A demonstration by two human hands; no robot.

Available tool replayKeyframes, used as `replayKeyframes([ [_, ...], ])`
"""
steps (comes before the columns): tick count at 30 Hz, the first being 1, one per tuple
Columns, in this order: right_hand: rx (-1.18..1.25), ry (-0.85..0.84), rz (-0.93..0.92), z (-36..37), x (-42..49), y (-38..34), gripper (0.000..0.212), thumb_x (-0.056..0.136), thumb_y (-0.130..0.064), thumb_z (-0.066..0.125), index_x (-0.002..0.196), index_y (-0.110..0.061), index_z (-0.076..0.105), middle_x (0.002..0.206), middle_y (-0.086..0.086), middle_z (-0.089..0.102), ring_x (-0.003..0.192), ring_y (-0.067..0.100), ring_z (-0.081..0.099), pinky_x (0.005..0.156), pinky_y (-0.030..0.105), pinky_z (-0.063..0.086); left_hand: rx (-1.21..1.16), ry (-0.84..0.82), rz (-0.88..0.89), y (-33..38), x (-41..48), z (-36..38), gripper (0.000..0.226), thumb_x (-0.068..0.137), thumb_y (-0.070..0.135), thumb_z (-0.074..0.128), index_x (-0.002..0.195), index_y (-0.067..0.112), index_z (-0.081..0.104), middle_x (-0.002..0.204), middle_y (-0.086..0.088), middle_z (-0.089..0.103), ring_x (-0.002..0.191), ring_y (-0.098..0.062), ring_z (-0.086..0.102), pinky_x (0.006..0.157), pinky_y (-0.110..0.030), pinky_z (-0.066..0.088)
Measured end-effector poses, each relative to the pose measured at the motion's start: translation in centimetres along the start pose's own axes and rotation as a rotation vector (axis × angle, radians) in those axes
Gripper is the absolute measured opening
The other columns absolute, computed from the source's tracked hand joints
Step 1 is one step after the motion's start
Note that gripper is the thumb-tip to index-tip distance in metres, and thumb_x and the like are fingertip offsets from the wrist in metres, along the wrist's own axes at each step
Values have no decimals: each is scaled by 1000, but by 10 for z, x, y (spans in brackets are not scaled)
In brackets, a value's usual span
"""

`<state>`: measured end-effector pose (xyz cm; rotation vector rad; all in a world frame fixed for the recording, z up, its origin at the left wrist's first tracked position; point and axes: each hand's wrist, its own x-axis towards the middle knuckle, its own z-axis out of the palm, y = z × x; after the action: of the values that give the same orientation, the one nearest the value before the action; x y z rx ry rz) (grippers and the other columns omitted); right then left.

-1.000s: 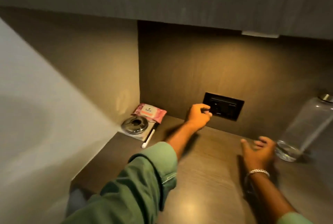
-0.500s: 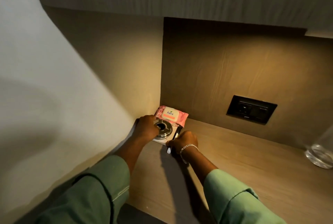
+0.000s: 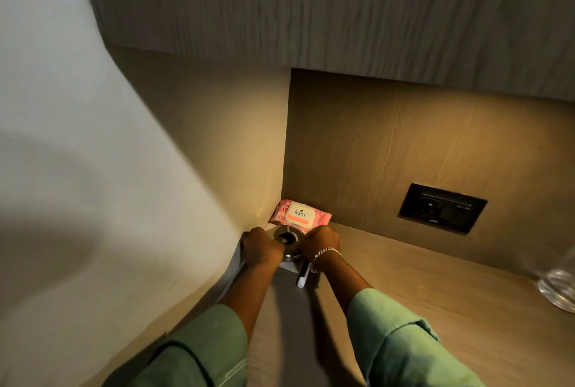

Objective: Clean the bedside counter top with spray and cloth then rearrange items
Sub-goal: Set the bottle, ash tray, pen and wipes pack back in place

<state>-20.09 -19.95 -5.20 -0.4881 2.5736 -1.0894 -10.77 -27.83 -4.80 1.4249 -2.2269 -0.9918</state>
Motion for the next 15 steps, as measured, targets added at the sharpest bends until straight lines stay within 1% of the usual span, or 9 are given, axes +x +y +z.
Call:
replayKeyframes([
  [3, 156, 51, 70, -13, -5, 13, 6, 76, -14, 75, 80, -9, 76, 90, 12, 74, 85, 26, 68, 76, 34, 55, -41, -29, 19, 7, -6, 0, 24, 84, 14, 61, 102, -1, 69, 109, -18, 69, 103, -32, 63, 82, -34, 49],
  [4, 232, 85, 109, -21, -9, 20, 5, 74, -12, 76, 70, -13, 73, 82, 10, 73, 79, 24, 68, 72, 35, 55, -71, -35, 25, 13, -10, 2, 22, 83, 14, 62, 100, 1, 70, 108, -18, 70, 102, -33, 64, 82, -36, 49],
  [6, 388, 149, 181, -38, -14, 35, 18, 71, -5, 77, 58, -14, 67, 68, 7, 69, 63, 19, 63, 63, 34, 56, -151, -40, 19, 28, -18, 8, 23, 80, 13, 67, 101, 4, 71, 109, -17, 71, 104, -34, 65, 82, -36, 51],
  [8, 574, 179, 243, -60, -21, 53, 24, 68, 5, 76, 55, -13, 66, 66, 10, 68, 58, 21, 64, 62, 39, 61, -238, -53, 38, 48, -30, 23, 26, 75, 11, 72, 99, 2, 71, 106, -19, 71, 102, -37, 65, 79, -36, 51],
  [10, 657, 237, 260, -87, -23, 78, 27, 67, 7, 74, 51, -13, 68, 68, 18, 69, 64, 24, 65, 69, 47, 62, -285, -98, 108, 70, -43, 46, 18, 67, 11, 76, 83, 3, 74, 88, -19, 74, 88, -34, 68, 70, -35, 49],
  [11, 646, 259, 269, -101, -23, 91, 26, 67, 5, 74, 50, -14, 69, 69, 19, 68, 66, 22, 64, 73, 47, 62, -305, -126, 144, 79, -50, 58, 13, 64, 11, 77, 75, 4, 74, 77, -16, 72, 77, -29, 67, 64, -35, 48],
  [12, 640, 303, 296, -120, -26, 108, 21, 67, 0, 75, 52, -13, 70, 68, 15, 67, 67, 20, 62, 74, 44, 61, -322, -173, 178, 93, -59, 75, 11, 62, 10, 78, 70, 5, 74, 69, -11, 70, 69, -23, 63, 61, -35, 49],
  [13, 651, 342, 316, -140, -28, 125, 16, 68, -4, 76, 56, -13, 72, 68, 9, 66, 66, 19, 61, 74, 38, 60, -344, -230, 187, 106, -69, 92, 9, 62, 9, 78, 70, 7, 75, 67, -8, 70, 67, -19, 61, 61, -34, 51],
  [15, 650, 364, 354, -178, -30, 159, 13, 74, -14, 75, 62, -19, 71, 73, 0, 69, 70, 15, 64, 75, 31, 58, -405, -347, 150, 132, -92, 125, 10, 62, 6, 80, 67, 14, 76, 72, -3, 72, 70, -16, 63, 69, -31, 54],
])
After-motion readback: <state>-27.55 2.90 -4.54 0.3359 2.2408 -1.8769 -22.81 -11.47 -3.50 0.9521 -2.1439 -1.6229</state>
